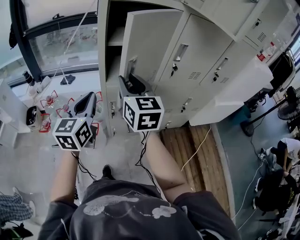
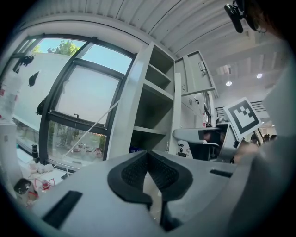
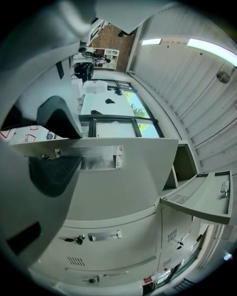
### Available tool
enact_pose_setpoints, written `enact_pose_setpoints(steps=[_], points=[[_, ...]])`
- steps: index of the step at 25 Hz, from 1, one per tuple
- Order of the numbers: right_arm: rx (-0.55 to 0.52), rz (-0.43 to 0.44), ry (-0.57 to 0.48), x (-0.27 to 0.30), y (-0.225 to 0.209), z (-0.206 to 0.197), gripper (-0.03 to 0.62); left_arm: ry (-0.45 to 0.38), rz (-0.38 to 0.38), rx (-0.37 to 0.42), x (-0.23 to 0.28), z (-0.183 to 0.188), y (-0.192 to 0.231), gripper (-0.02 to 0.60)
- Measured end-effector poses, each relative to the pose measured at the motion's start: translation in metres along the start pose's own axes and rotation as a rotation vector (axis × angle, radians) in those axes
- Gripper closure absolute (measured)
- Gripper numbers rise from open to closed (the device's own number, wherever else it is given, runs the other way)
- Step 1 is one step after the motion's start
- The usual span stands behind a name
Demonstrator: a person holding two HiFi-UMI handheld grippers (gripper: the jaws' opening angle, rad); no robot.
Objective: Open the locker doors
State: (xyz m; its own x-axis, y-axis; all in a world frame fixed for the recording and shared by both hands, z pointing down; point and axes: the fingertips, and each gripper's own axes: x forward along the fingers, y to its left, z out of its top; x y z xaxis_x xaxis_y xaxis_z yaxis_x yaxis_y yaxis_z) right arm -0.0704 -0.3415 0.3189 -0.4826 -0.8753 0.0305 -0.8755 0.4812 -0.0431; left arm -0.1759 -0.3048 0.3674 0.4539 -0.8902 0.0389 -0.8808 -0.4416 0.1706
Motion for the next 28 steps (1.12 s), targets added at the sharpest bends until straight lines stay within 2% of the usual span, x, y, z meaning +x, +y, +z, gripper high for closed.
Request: enact_pose_setpoints(steps=[8,13,16,22,28], points=[[-0.022,0.005,-0.005,-0.023,-0.009,0.000,0.450,-0.001,-0.001,0.011,-0.001,-0.001,-0.023,0.574],[-0.044,-0.012,-0.015,-0.041,-0.016,0.001,0.447,-0.005,0.000,0.017,-0.003,0.000,-0.035,0.574],[-0.050,-0.028,-0.021,-0.052,-0.024,0.000,0.414,-0.005,-0.003,0.015,-0.004,-0.003,-0.043,0.572],[-0.072,-0.049,-0.026,-0.079,-0.039,0.002,0.413,0.002,-0.022,0.009,0.000,-0.008,-0.066,0.574],[-0.112,-0.056,-0.015,-0.105,-0.052,0.002,0.479,0.004,-0.050,0.009,0.007,-0.014,-0.094,0.574]])
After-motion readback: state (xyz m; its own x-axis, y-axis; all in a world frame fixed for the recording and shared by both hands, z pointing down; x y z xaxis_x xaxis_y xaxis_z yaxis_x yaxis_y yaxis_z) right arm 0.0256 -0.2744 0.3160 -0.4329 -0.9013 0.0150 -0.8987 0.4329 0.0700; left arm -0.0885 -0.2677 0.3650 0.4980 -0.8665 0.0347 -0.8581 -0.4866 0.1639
